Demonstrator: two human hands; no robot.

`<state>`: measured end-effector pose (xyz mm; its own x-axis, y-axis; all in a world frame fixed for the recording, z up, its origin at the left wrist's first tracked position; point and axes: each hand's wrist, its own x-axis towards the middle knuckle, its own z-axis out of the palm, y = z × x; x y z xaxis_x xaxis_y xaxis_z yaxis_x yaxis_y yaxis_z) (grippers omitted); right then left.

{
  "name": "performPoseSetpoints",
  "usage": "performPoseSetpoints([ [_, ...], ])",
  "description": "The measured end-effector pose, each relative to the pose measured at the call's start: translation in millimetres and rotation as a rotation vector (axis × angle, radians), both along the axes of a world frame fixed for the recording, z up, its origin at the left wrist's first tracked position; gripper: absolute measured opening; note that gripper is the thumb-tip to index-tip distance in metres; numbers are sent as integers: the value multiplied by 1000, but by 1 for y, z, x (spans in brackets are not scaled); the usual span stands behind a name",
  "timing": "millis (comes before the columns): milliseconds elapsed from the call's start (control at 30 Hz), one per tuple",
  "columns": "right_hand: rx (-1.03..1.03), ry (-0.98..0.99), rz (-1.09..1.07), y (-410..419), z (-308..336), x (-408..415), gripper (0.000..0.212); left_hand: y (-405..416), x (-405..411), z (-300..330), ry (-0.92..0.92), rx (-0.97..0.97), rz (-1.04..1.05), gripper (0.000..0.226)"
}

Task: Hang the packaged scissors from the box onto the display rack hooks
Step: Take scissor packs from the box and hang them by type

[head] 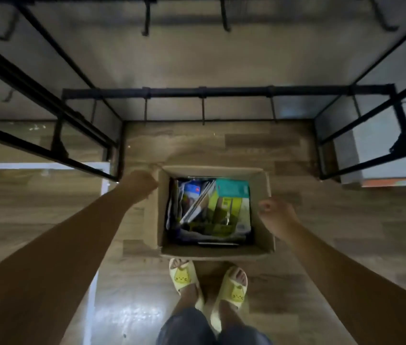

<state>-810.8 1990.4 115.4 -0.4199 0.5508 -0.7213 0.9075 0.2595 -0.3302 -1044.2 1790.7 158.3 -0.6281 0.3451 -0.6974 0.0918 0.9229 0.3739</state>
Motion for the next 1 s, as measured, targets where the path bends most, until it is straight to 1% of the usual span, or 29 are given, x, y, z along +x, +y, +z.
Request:
performPoseSetpoints([
  [33, -17, -13, -16, -4, -29, 13, 19, -5, 10, -32, -6, -35, 0, 13],
  [100, -87, -54, -64, -16, -89, 36, 15, -14, 33, -94, -47, -125, -54, 29],
  [133, -106, -83, -82, -22, -119, 44, 18, -18, 45, -122, -66, -157, -109, 33],
  [233, -129, -131, -142, -36, -197, 55, 15, -32, 71, -200, -71, -220, -292, 32],
  [267, -116, -151, -122, -38, -220, 55, 17, -34, 75, -222, -58, -228, -310, 30],
  [333, -77, -174, -97, -40, -262, 49, 24, -34, 82, -264, -34, -204, -274, 29],
  [367, -61, -162, -119, -39, -283, 45, 27, -30, 83, -282, -11, -181, -259, 30],
  [433, -44, -112, -235, -31, -320, 31, 28, -20, 85, -317, 44, -134, -265, 34],
  [467, -59, -83, -328, -25, -336, 21, 28, -13, 84, -334, 74, -93, -269, 40],
  [533, -167, -27, -556, -15, -369, 0, 31, 5, 80, -364, 104, -7, -274, 54],
  [600, -325, 52, -840, -7, -397, -22, 42, 22, 75, -390, 112, 0, -308, 70],
  [667, -542, 144, -1137, -2, -417, -45, 49, 32, 73, -411, 68, -65, -356, 87],
  [700, -659, 228, -1277, 0, -425, -56, 50, 35, 73, -420, 42, -95, -376, 89],
  [733, -761, 334, -1412, 3, -430, -65, 48, 36, 74, -428, 33, -110, -383, 84],
  [767, -831, 444, -1534, 5, -433, -74, 43, 36, 76, -433, 47, -114, -380, 74],
  [800, -853, 515, -1615, 6, -434, -79, 36, 35, 76, -437, 83, -107, -369, 61],
  [833, -836, 536, -1654, 9, -433, -84, 32, 34, 77, -439, 119, -94, -350, 51],
  [900, -784, 531, -1635, 12, -423, -84, 37, 29, 78, -435, 150, -69, -315, 42],
  [1000, -737, 467, -1553, 11, -390, -71, 40, 21, 79, -406, 169, -40, -275, 46],
])
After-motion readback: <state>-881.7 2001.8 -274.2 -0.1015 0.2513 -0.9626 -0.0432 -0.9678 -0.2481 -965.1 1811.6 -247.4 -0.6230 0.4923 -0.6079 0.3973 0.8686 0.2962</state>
